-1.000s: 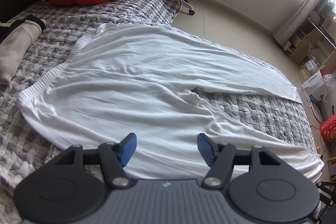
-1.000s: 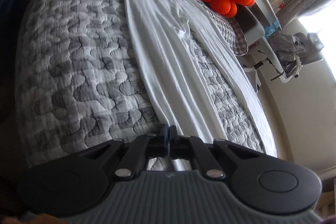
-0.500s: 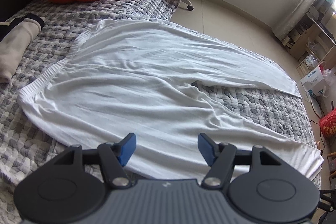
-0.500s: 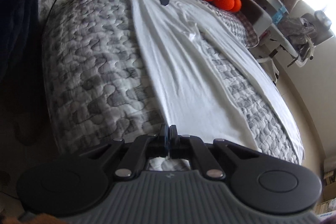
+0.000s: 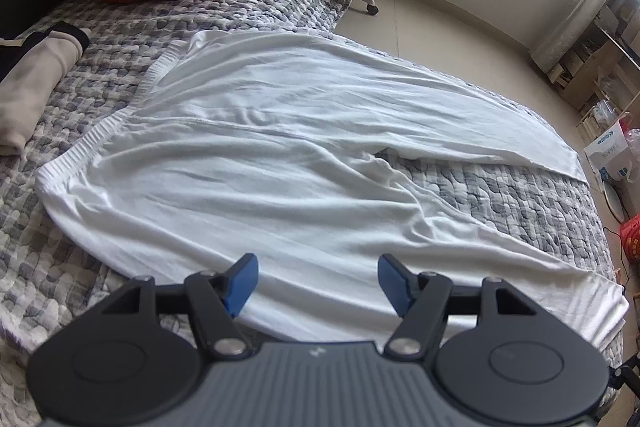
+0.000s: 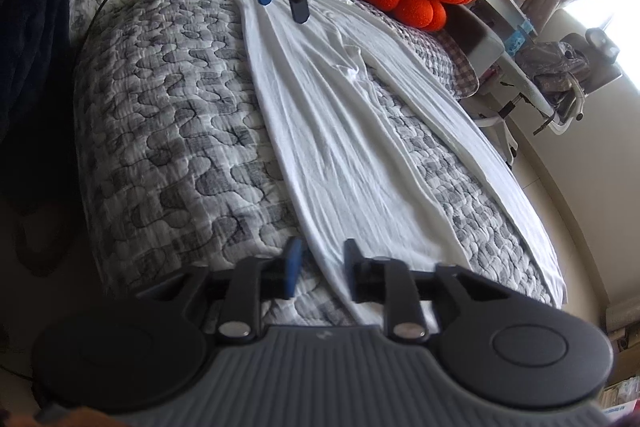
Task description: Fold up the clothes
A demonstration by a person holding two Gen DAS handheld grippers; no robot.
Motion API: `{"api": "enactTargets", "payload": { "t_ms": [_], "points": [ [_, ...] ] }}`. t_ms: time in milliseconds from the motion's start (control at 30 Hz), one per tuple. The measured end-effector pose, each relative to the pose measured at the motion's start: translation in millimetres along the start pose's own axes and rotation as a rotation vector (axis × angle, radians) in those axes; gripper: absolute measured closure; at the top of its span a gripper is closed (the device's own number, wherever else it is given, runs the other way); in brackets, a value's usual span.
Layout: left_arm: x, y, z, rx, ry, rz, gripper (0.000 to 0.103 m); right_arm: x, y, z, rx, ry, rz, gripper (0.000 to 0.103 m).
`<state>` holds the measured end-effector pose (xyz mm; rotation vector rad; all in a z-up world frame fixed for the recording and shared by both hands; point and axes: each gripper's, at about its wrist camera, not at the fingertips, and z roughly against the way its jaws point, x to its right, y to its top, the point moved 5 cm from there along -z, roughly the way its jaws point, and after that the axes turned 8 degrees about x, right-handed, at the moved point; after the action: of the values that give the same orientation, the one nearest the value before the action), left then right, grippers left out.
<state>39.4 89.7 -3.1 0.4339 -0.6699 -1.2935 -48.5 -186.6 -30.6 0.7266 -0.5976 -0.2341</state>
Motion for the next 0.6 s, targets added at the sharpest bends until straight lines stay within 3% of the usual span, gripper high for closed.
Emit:
{"api": "enactTargets", "payload": {
  "t_ms": [300,600],
  "points": [
    [6,-4,-11,-0.026,0.017,-0.024,0.035,11,-26,7,-0.057,-0.06,0.053,0.073],
    [20,-7,-10,-0.026,-0.005,-0.049,0.035,29,-49,23,-0.092,-0.139,0.017,0.072]
  ]
}}
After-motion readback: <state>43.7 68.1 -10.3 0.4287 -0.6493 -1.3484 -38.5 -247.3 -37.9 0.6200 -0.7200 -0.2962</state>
